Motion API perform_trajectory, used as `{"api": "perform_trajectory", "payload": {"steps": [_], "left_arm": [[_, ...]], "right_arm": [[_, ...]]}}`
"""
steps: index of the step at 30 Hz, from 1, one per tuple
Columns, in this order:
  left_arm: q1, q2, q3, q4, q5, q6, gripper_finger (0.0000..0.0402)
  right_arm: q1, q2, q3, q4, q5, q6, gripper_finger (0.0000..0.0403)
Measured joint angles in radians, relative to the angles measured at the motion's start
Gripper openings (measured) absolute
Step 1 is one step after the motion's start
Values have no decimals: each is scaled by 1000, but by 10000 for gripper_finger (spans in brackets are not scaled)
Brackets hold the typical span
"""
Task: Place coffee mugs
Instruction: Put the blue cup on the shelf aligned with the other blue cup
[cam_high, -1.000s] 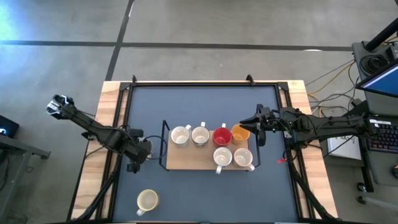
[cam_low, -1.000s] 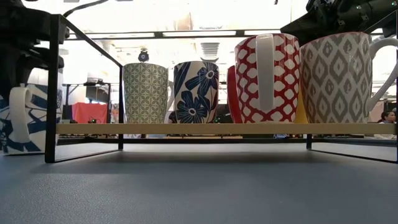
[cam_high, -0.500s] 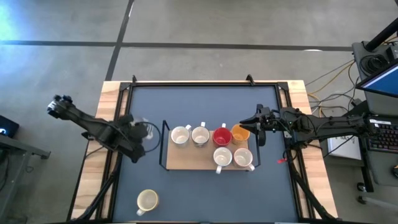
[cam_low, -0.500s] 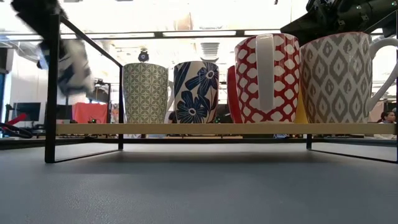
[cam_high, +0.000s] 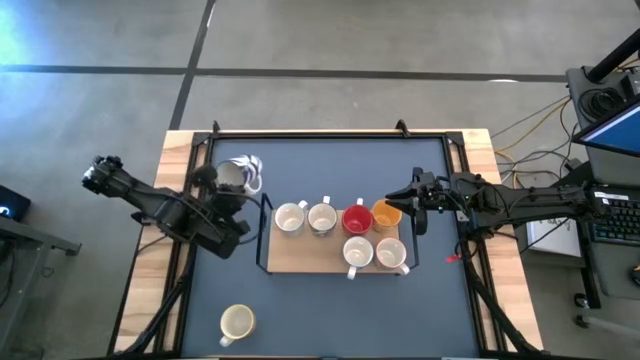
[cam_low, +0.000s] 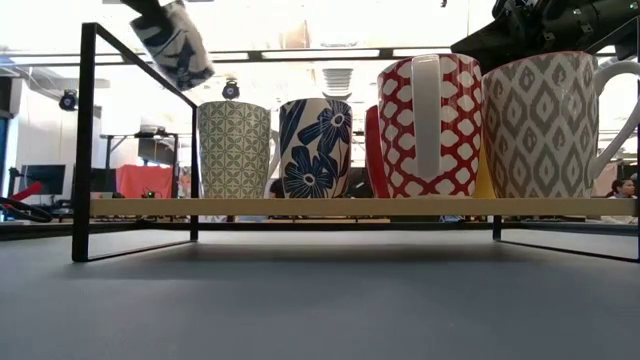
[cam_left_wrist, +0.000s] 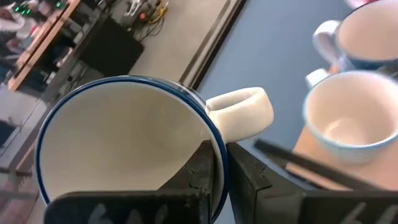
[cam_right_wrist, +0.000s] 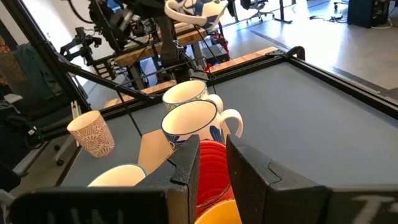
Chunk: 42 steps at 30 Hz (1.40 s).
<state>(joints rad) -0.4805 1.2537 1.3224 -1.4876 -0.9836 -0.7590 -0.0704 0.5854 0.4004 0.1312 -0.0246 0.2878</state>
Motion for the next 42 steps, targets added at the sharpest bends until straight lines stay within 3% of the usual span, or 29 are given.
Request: {"api": "perform_trajectory", "payload": {"steps": [7,15,26,33,42], "left_arm": [[0,89,95,153,17,159,7],[-21,228,250,194,195,238,8],[-94,402,431,242,334,299,9],[-89,467,459,257,448,316,10],[-87,537,457,291,500,328,11]], "right_arm": [[0,0,0,0,0,0,68],[0,0,0,0,0,0,68],[0,0,0,0,0,0,68],[0,0,0,0,0,0,68],[0,0,0,0,0,0,68]]}}
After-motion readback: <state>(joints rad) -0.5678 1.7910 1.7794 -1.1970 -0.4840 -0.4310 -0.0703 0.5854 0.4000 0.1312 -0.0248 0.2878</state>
